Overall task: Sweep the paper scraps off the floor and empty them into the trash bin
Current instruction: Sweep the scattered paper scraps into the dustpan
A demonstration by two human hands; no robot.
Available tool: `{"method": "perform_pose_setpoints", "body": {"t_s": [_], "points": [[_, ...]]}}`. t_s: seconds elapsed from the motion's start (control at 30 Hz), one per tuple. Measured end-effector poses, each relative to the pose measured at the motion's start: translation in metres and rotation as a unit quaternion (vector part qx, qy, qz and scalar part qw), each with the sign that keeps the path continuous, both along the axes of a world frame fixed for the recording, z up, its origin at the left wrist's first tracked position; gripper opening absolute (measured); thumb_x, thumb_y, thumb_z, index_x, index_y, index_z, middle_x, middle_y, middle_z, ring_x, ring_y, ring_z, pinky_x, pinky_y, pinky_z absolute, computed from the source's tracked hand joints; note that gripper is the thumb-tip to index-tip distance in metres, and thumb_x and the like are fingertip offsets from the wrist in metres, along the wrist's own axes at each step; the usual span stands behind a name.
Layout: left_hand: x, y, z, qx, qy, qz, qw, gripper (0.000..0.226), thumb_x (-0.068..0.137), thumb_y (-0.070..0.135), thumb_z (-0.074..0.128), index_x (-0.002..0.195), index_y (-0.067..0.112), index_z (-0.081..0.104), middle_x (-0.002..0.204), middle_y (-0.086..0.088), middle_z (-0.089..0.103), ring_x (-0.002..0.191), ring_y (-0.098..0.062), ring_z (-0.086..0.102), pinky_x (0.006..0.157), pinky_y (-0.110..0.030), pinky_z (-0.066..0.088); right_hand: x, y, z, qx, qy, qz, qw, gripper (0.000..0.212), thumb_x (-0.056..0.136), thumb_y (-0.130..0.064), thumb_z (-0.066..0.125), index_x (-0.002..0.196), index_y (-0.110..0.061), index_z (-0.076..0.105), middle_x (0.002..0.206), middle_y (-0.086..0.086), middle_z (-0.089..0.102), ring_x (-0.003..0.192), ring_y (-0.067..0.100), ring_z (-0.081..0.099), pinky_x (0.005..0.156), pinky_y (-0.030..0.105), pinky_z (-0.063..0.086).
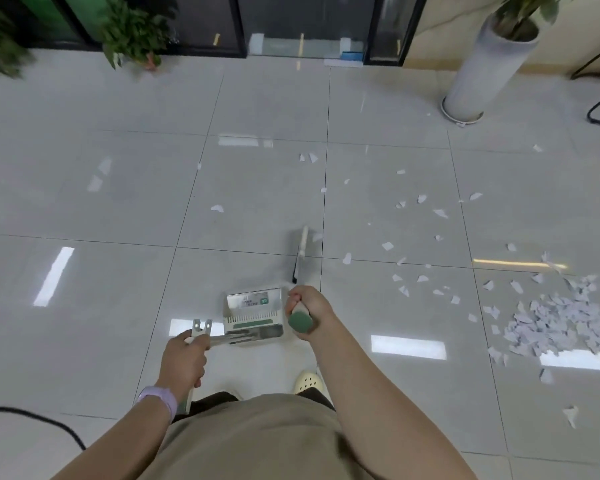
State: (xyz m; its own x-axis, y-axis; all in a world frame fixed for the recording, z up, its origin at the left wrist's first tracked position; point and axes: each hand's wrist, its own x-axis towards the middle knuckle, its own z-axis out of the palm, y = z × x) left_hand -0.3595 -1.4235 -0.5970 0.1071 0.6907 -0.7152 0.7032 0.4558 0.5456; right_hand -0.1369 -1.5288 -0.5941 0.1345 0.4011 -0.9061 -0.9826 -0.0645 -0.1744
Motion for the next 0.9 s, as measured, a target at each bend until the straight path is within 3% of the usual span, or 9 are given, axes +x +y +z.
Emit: {"method": "perform_pose_setpoints", "body": {"t_s": [0.1,0.3,0.5,0.63,0.73,0.8,0.9], "points": [[0.009,0.018,0.003,0.015,-0.011,0.000,1.000,0.012,0.090,0.007,0.053,0.078,0.009,0.052,0.052,-0.005,0.037,0.044,-0.017,0.028,0.045,-0.022,0.027,0.005,0.032,-0.007,0.038,0.024,0.020,0.999,0.017,0.093,0.004,0.045,0.085,-0.011,0.044,0.046,-0.001,0.041,0.031,0.006,0.041,0.032,0.016,0.039],[0.034,0.067,0.000,0.017,-0.007,-0.030,0.999,0.008,0.088,0.012,0.060,0.081,0.009,0.057,0.051,-0.005,0.038,0.045,-0.016,0.028,0.047,-0.022,0.025,0.028,0.074,-0.020,0.045,0.032,0.028,0.998,0.019,0.094,0.001,0.046,0.079,-0.010,0.048,0.045,-0.002,0.041,0.029,0.007,0.040,0.031,0.016,0.038],[0.071,0.150,0.003,-0.002,-0.007,-0.067,0.998,0.019,0.069,0.022,0.061,0.081,0.009,0.053,0.051,-0.005,0.039,0.042,-0.018,0.030,0.044,-0.022,0.029,0.078,0.065,-0.046,-0.078,-0.034,-0.053,0.995,0.015,0.093,0.000,0.044,0.082,-0.010,0.046,0.045,0.000,0.039,0.029,0.010,0.040,0.032,0.017,0.037],[0.091,0.199,0.000,-0.002,-0.025,-0.055,0.998,0.014,0.084,0.009,0.058,0.072,0.010,0.050,0.051,-0.005,0.037,0.044,-0.016,0.028,0.047,-0.023,0.028,0.120,0.046,-0.058,-0.231,-0.082,-0.061,0.968,0.015,0.093,-0.001,0.047,0.080,-0.008,0.049,0.055,0.004,0.045,0.032,0.012,0.043,0.034,0.018,0.040],[0.097,0.232,-0.009,0.006,-0.025,-0.053,0.998,0.019,0.089,0.005,0.054,0.072,0.010,0.050,0.055,-0.007,0.037,0.044,-0.016,0.029,0.047,-0.021,0.028,0.147,0.044,-0.060,-0.321,-0.132,-0.036,0.937,0.009,0.084,0.002,0.048,0.081,-0.006,0.052,0.061,0.009,0.050,0.047,0.021,0.048,0.046,0.025,0.043],[0.103,0.246,-0.012,0.010,-0.024,-0.051,0.998,0.016,0.090,0.005,0.054,0.074,0.008,0.052,0.056,-0.007,0.038,0.045,-0.016,0.029,0.048,-0.022,0.029,0.159,0.052,-0.057,-0.335,-0.146,-0.041,0.930,0.011,0.080,0.004,0.046,0.082,-0.005,0.051,0.062,0.011,0.051,0.050,0.024,0.048,0.050,0.027,0.043],[0.118,0.254,-0.014,0.011,-0.022,-0.048,0.999,0.016,0.090,0.006,0.053,0.078,0.015,0.055,0.056,-0.007,0.038,0.047,-0.018,0.030,0.049,-0.024,0.030,0.166,0.078,-0.055,-0.321,-0.139,-0.069,0.934,0.011,0.081,0.004,0.047,0.081,-0.007,0.049,0.062,0.009,0.049,0.046,0.021,0.046,0.043,0.024,0.043]]}}
